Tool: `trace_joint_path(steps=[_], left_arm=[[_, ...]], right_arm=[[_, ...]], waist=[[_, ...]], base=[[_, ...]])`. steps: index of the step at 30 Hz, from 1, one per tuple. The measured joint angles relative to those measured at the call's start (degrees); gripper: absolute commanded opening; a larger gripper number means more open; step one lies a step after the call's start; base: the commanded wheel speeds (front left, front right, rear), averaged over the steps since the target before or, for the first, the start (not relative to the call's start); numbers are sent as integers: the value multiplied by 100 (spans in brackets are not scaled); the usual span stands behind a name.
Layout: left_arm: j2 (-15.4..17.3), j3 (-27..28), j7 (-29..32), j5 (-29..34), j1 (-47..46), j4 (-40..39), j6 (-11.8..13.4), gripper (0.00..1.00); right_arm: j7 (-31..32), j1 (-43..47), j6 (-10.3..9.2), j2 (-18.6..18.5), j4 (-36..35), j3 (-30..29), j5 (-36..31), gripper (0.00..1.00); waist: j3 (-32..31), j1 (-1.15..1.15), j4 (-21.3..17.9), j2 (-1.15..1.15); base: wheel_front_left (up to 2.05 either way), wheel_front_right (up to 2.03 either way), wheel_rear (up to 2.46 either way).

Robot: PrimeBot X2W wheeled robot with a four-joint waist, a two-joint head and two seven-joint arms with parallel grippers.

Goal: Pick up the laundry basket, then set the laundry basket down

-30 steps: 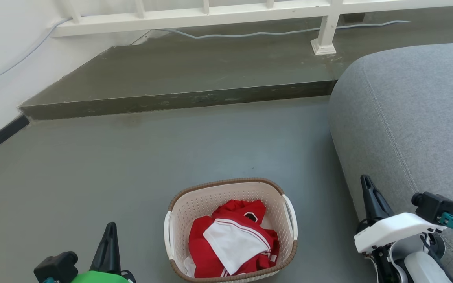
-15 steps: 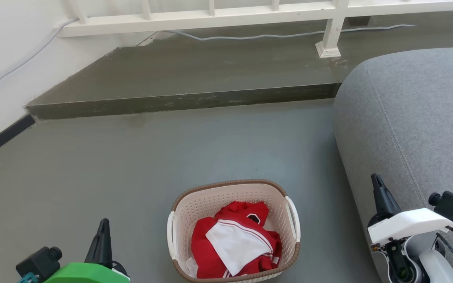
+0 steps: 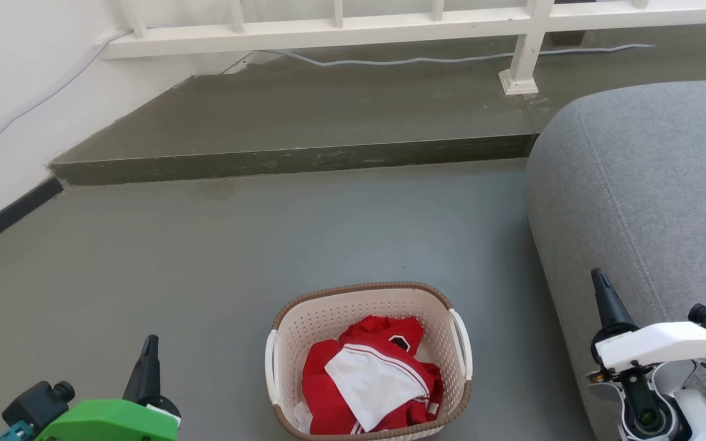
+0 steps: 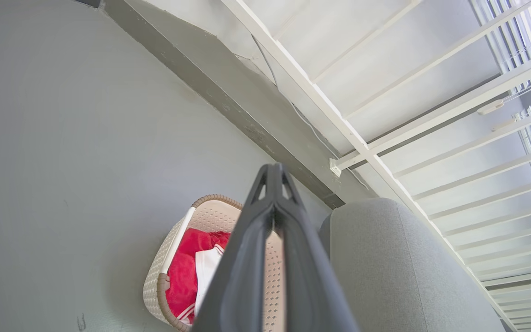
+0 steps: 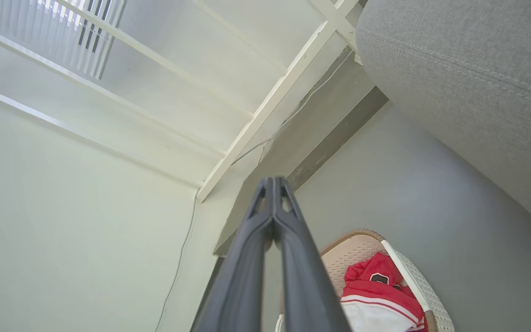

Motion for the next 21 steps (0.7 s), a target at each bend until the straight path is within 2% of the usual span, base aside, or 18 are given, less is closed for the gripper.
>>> trace_joint_path(steps=[21], left_arm=[[21,302,308,-1683,-313,304,-279,0]], right_arm=[[357,-116,236,79,66,-458,1660,0]], waist=[[-63,0,123,0]], base=[[0,0,0]])
